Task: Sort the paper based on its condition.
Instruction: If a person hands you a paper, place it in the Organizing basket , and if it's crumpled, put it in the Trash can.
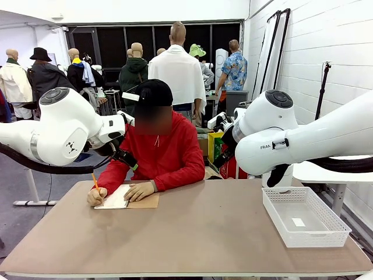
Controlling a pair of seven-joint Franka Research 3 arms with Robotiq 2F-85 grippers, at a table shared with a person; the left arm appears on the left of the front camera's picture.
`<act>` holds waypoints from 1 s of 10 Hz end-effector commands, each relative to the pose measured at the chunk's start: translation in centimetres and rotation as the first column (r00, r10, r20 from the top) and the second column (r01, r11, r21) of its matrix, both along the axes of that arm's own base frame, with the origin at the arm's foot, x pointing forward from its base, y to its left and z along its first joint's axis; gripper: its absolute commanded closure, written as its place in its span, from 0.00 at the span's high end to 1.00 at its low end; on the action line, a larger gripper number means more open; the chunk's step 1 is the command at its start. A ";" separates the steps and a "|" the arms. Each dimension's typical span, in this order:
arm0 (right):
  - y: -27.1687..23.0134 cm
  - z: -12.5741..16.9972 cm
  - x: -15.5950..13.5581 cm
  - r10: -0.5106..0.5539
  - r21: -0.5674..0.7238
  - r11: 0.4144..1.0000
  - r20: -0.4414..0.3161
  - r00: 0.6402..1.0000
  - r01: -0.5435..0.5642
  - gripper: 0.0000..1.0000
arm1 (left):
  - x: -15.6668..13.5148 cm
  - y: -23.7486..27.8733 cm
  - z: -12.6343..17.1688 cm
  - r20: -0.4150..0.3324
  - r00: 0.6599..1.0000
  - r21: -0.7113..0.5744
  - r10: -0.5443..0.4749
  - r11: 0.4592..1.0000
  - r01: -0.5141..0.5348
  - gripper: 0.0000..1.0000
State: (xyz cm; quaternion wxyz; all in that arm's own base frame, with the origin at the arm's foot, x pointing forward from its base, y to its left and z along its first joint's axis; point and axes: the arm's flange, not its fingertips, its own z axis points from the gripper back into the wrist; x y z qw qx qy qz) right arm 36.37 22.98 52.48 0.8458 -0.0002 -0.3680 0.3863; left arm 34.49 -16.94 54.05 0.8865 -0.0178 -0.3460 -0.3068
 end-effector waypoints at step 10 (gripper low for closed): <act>0.0 0.0 0.0 0.000 0.000 1.000 0.000 1.000 0.000 1.00 | 0.0 0.0 0.0 -0.002 1.000 -0.002 -0.003 1.000 0.003 1.00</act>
